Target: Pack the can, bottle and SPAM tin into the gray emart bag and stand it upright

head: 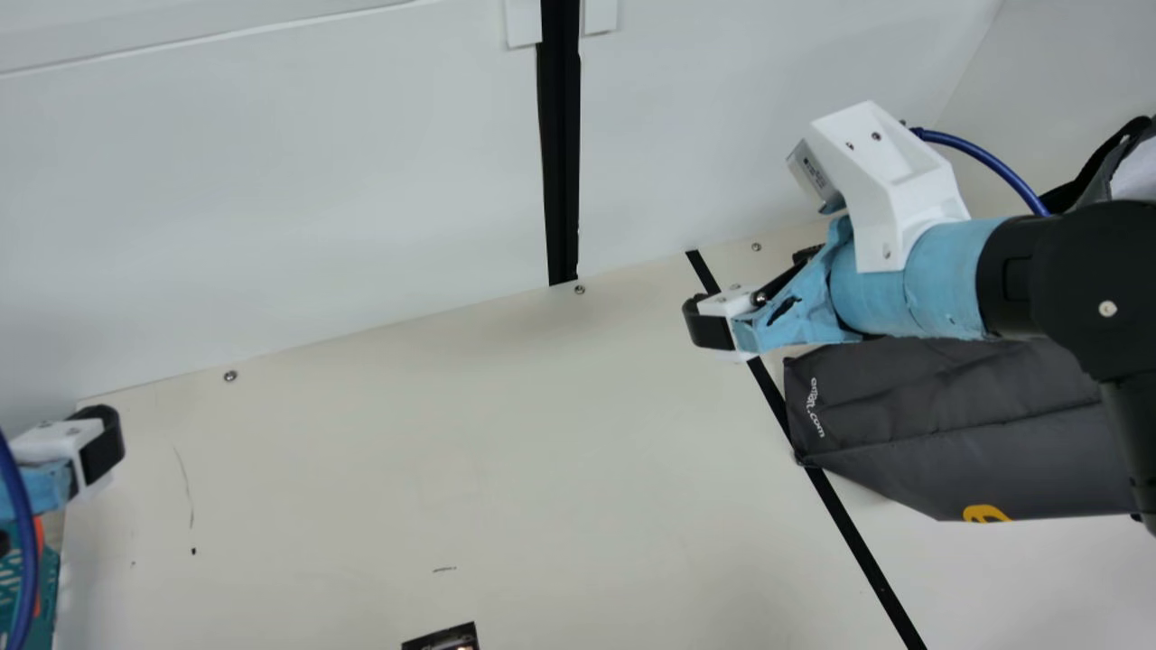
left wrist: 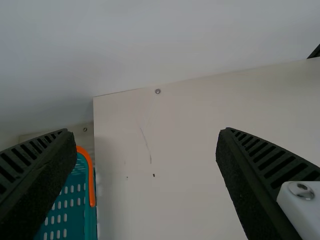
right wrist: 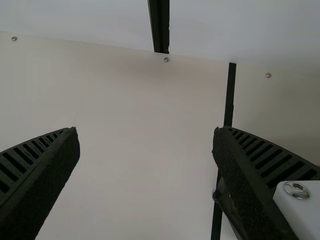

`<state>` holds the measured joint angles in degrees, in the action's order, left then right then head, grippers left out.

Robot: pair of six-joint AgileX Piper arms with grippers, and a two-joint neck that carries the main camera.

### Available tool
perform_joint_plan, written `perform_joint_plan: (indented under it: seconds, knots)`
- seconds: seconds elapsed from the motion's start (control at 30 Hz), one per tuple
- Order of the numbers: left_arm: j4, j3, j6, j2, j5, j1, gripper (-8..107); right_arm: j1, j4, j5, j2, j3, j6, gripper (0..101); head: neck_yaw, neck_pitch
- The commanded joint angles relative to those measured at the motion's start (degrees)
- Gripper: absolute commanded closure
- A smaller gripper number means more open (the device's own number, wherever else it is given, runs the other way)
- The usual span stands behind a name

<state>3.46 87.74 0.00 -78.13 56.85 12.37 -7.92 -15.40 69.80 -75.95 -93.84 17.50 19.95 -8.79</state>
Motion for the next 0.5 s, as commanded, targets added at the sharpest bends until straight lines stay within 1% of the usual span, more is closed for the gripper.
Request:
perform_joint_plan:
  seconds: [0.0,0.47]
  knots:
    - [0.0,0.0,0.0,0.0,0.0,0.0,9,0.0,0.0,0.0,0.0,0.0,0.0,6,0.0,-1.2]
    - [0.0,0.0,0.0,0.0,0.0,0.0,9,0.0,0.0,0.0,0.0,0.0,0.0,6,0.0,-1.2]
